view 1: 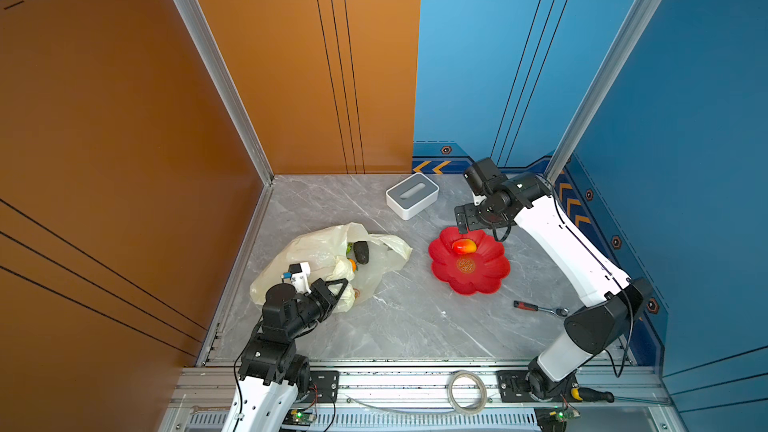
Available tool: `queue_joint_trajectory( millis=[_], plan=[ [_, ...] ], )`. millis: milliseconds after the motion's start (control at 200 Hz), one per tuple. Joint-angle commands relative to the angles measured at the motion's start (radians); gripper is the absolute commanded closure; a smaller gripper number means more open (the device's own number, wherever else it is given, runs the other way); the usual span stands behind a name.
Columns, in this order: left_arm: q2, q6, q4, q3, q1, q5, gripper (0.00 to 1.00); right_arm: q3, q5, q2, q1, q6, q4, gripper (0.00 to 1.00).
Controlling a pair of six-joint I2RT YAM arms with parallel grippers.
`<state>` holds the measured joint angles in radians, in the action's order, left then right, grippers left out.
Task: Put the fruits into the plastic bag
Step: 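Move the right gripper back over the red bowl above the last mango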
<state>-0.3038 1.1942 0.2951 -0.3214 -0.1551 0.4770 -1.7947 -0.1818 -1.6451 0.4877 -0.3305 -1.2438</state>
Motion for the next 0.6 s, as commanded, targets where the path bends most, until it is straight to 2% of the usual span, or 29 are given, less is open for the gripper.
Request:
queue_joint_trajectory(
  millis=[0, 340, 596],
  plan=[
    [-0.008, -0.022, -0.031, -0.013, 0.012, 0.026, 1.0, 0.062, 0.083, 0.002, -0.029, -0.03, 0.043, 0.0],
    [0.013, -0.014, -0.028, 0.007, 0.017, 0.028, 1.0, 0.216, 0.172, -0.05, -0.127, -0.058, 0.164, 0.0],
    [0.018, -0.013, -0.023, 0.009, 0.02, 0.031, 1.0, 0.271, 0.221, -0.097, -0.156, -0.077, 0.236, 0.0]
  ],
)
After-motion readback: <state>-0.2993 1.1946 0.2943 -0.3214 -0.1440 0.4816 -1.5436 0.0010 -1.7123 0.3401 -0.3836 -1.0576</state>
